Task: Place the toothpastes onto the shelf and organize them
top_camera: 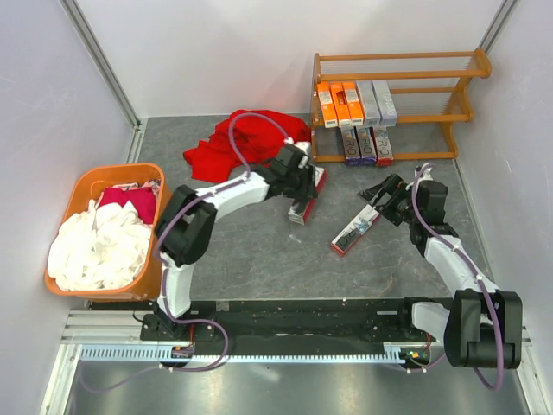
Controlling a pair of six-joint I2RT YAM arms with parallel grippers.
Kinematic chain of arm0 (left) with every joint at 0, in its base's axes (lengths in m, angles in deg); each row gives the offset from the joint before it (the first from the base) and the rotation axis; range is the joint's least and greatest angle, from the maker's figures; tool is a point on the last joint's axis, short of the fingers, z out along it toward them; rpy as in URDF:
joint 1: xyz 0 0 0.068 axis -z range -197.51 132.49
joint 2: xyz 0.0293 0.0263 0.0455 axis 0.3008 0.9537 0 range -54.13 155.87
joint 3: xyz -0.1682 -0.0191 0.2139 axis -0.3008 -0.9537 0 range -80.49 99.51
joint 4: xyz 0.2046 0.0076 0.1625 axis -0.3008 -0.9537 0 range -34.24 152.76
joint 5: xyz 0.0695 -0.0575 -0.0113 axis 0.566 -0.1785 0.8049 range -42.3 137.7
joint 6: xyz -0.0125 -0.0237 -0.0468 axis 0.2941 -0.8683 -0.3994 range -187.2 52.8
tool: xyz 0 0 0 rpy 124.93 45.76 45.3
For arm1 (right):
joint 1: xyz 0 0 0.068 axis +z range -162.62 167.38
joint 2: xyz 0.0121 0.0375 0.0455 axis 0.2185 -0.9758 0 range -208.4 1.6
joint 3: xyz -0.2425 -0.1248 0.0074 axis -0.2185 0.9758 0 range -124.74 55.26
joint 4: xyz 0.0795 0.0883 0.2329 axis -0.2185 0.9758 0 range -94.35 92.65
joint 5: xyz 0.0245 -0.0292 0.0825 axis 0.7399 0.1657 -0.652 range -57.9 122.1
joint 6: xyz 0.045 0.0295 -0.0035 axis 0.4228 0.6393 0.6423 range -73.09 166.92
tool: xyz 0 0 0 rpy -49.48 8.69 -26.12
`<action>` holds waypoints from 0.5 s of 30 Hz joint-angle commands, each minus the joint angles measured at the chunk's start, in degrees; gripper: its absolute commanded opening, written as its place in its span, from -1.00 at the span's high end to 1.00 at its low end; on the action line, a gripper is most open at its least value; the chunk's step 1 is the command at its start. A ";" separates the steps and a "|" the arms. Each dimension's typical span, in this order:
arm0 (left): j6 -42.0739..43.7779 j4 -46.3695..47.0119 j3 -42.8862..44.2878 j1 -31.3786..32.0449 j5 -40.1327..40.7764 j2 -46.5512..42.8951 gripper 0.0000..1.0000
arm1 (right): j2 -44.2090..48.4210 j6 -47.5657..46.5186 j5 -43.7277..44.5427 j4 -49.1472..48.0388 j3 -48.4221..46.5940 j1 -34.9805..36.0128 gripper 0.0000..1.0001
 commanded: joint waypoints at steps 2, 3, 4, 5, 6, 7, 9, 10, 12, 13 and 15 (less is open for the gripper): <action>-13.60 17.81 -13.80 -7.66 -12.68 -12.95 0.22 | 0.94 -0.39 5.25 -0.28 -4.28 6.29 -0.96; -15.71 23.92 -16.19 -10.20 -14.10 -14.44 0.22 | 1.20 -0.30 6.40 -0.10 -4.98 7.34 -0.96; -20.26 26.24 -18.39 -11.36 -15.24 -16.63 0.22 | 1.47 -0.39 7.45 -0.01 -5.33 9.79 -0.96; -22.48 28.96 -22.42 -12.50 -17.17 -17.61 0.22 | 1.64 -0.39 8.51 0.16 -5.69 11.12 -0.96; -24.76 33.60 -24.29 -14.60 -18.15 -18.49 0.22 | 1.65 -0.39 11.30 0.34 -6.47 12.35 -0.96; -29.14 35.91 -25.87 -15.49 -18.85 -19.63 0.22 | 1.82 -0.56 12.46 0.43 -6.92 15.41 -0.96; -36.16 43.70 -30.79 -17.95 -20.87 -20.43 0.22 | 1.47 -0.82 16.93 0.60 -8.32 18.85 -0.96; -38.65 46.45 -32.46 -18.48 -21.23 -20.78 0.22 | 1.04 -1.00 18.78 0.78 -8.94 22.78 -0.96; -45.92 51.99 -37.12 -19.89 -21.50 -20.96 0.22 | 0.24 -1.70 22.21 1.04 -10.77 26.93 -0.96; -48.32 56.63 -38.44 -20.16 -21.49 -20.79 0.23 | -0.63 -1.79 26.23 1.04 -11.40 31.39 -0.96; -54.71 62.10 -42.05 -20.51 -21.14 -19.47 0.26 | -1.78 -2.84 30.64 1.04 -13.58 35.98 -0.96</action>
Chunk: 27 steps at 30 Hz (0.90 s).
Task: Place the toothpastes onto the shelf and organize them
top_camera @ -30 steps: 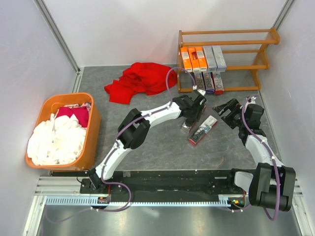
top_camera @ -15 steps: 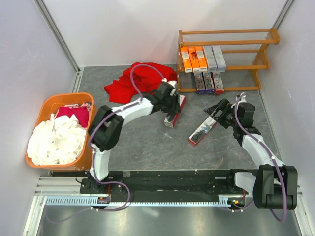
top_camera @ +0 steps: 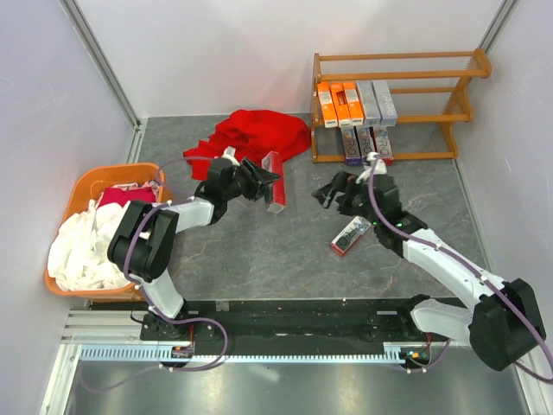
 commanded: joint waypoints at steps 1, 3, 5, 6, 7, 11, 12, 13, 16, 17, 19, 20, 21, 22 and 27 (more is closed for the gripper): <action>-20.54 25.49 -7.10 -0.53 -3.24 -0.30 0.28 | -3.09 -2.78 16.46 -0.47 -6.14 12.99 -0.96; -26.41 30.44 -8.96 -0.53 -2.72 1.89 0.31 | -4.76 -5.40 22.36 -0.38 -8.68 17.84 -0.96; -29.60 37.54 -11.25 -0.53 -2.45 3.39 0.35 | -7.40 -7.26 29.14 -1.25 -10.01 24.09 -0.96; -31.70 39.41 -11.77 -0.53 -2.45 4.35 0.36 | -8.28 -8.22 30.38 -2.21 -10.97 25.50 -0.96; -32.42 40.39 -12.21 -0.53 -2.71 4.53 0.36 | -10.29 -8.76 31.87 -3.01 -11.25 27.69 -0.96; -33.65 42.06 -13.18 -0.53 -2.80 4.36 0.36 | -15.13 -9.55 35.04 -5.29 -13.26 29.99 -0.96; -33.92 42.24 -13.36 -0.53 -2.80 4.19 0.36 | -15.84 -9.64 35.14 -5.39 -13.53 30.09 -0.96; -34.01 42.59 -13.53 -0.62 -2.98 4.10 0.36 | -17.06 -9.81 35.31 -5.65 -13.79 30.43 -0.95; -34.97 43.64 -13.71 -0.62 -3.33 4.09 0.36 | -18.65 -11.04 37.59 -7.67 -13.62 31.49 -0.89; -35.50 43.91 -13.71 -0.62 -3.50 4.10 0.36 | -19.09 -11.22 38.03 -8.80 -13.62 31.67 -0.88; -35.85 44.88 -13.71 -0.62 -3.68 4.01 0.36 | -20.32 -12.01 38.39 -10.04 -13.62 31.67 -0.85; -36.20 44.97 -13.80 -0.62 -3.77 3.92 0.36 | -20.67 -12.36 38.21 -11.61 -13.62 31.76 -0.83; -36.29 45.23 -13.80 -0.62 -3.77 3.92 0.36 | -21.29 -12.80 38.13 -12.15 -13.88 31.84 -0.82; -36.38 45.23 -13.80 -0.53 -4.12 4.01 0.36 | -21.55 -13.33 38.21 -12.59 -14.15 31.93 -0.80; -37.61 46.63 -13.62 -0.53 -4.56 4.62 0.36 | -23.66 -15.53 38.21 -14.53 -15.82 32.11 -0.73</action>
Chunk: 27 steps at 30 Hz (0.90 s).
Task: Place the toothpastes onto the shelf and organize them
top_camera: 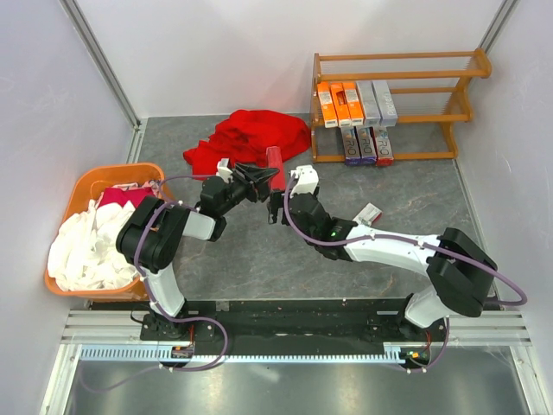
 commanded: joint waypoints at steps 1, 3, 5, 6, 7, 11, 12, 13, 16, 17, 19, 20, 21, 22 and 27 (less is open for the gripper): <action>-4.28 6.94 -0.18 -0.12 -1.17 -0.25 0.36 | -1.85 -2.72 1.95 -4.84 -3.47 0.28 -0.70; -4.63 7.12 -0.27 -0.12 -1.26 -0.07 0.36 | -2.64 -3.07 1.43 -5.64 -3.91 0.28 -0.68; -4.98 8.09 -0.36 -0.21 -1.26 0.01 0.36 | -3.43 -2.63 1.78 -6.42 -4.09 0.28 -0.63; -4.98 8.00 -0.45 -0.12 -1.17 -0.07 0.36 | -3.78 -2.37 1.95 -6.60 -4.09 0.28 -0.61; -5.16 8.09 -0.53 -0.12 -1.26 -0.07 0.36 | -3.96 -2.20 2.21 -7.04 -4.00 0.37 -0.50; -5.33 8.88 -0.88 -0.12 -1.17 0.01 0.35 | -3.79 -1.58 3.01 -7.83 -3.56 0.28 -0.30; -5.25 8.80 -0.89 -0.20 -1.26 0.01 0.35 | -3.35 -1.40 3.53 -8.44 -3.04 0.28 -0.23; -5.25 8.97 -1.06 -0.21 -1.17 0.10 0.34 | -3.00 -1.05 3.80 -9.58 -2.16 0.37 -0.10; -5.16 9.67 -1.41 -0.20 -1.35 0.28 0.28 | -1.59 -1.05 5.20 -10.73 -0.75 0.20 0.12; -5.07 9.67 -1.41 -0.12 -1.43 0.28 0.25 | -1.16 -1.14 5.47 -10.65 -0.75 0.20 0.15; -4.55 9.67 -1.33 -0.12 -1.70 0.10 0.11 | -0.72 -1.05 5.21 -10.47 -0.57 0.11 0.25; -4.20 9.59 -1.15 -0.12 -2.05 0.10 0.00 | -0.63 -0.88 5.12 -10.47 -0.40 0.02 0.27; -4.28 9.59 -1.15 -0.12 -2.05 0.01 -0.08 | -0.36 -0.70 4.51 -10.47 -0.22 -0.07 0.28; -3.93 9.59 -1.15 -0.12 -2.14 -0.25 -0.16 | 0.07 0.00 4.24 -10.47 -0.04 -0.16 0.29; -1.91 5.73 -0.89 -0.29 -2.84 -2.09 -0.66 | 2.01 2.98 0.21 -9.77 1.36 -2.96 0.31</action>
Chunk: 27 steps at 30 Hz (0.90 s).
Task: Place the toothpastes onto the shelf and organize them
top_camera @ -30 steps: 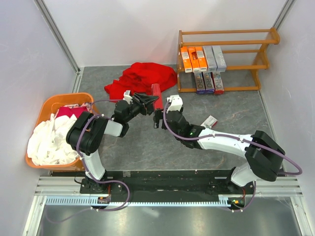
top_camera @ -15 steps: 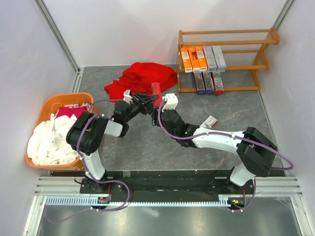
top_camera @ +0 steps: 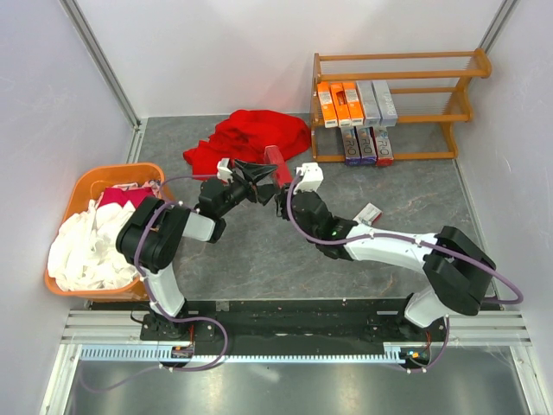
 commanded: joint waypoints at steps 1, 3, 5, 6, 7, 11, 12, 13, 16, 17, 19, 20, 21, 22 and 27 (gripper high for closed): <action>1.17 0.69 0.12 -0.25 -1.51 -2.73 -0.73 | 4.67 4.45 -3.30 -3.28 1.43 -3.23 0.31; 2.14 -0.62 0.21 -0.43 -1.86 -3.96 -0.86 | 5.73 6.83 -5.41 -3.19 2.57 -5.69 0.32; 3.81 -2.82 0.38 -0.51 -1.95 -5.36 -0.93 | 7.32 9.37 -9.10 -3.45 3.45 -8.49 0.32; 5.21 -3.61 0.56 -0.60 -1.95 -5.80 -0.94 | 7.93 10.60 -10.41 -3.54 4.50 -9.47 0.32; 5.92 -5.53 0.91 -0.60 -2.04 -6.24 -0.94 | 8.89 11.57 -13.39 -3.80 5.03 -11.56 0.33; 10.31 -11.34 1.96 -0.78 -2.04 -8.97 -0.96 | 11.27 17.02 -22.45 -5.82 8.28 -17.64 0.33; 11.80 -12.57 2.14 -0.69 -2.04 -10.02 -0.96 | 11.80 19.03 -24.12 -7.13 9.77 -18.87 0.33; 12.51 -13.45 2.31 -0.69 -1.86 -10.46 -0.96 | 12.50 20.36 -26.05 -7.75 10.56 -21.32 0.33; 15.32 -17.41 3.10 -0.86 -1.42 -12.31 -0.96 | 13.82 26.51 -32.74 -11.09 14.16 -26.94 0.34; 15.77 -18.81 3.19 -0.86 -1.33 -12.57 -0.96 | 14.17 28.26 -36.93 -12.58 15.48 -28.36 0.34; 16.73 -19.79 3.55 -0.95 -1.33 -13.01 -0.97 | 14.97 33.17 -39.86 -16.89 19.35 -32.56 0.34; 16.82 -19.79 3.55 -1.04 -1.51 -12.93 -0.97 | 15.14 34.77 -43.35 -19.08 21.36 -33.98 0.35; 16.82 -19.88 3.55 -1.13 -1.51 -12.93 -0.97 | 15.40 36.00 -44.95 -20.84 22.51 -35.48 0.35; 16.82 -19.97 3.55 -1.13 -1.51 -12.75 -0.97 | 15.67 37.67 -46.53 -22.25 23.57 -38.36 0.35; 16.74 -19.70 3.37 -1.30 -2.12 -12.14 -0.98 | 18.04 40.05 -53.48 -25.34 27.88 -46.11 0.34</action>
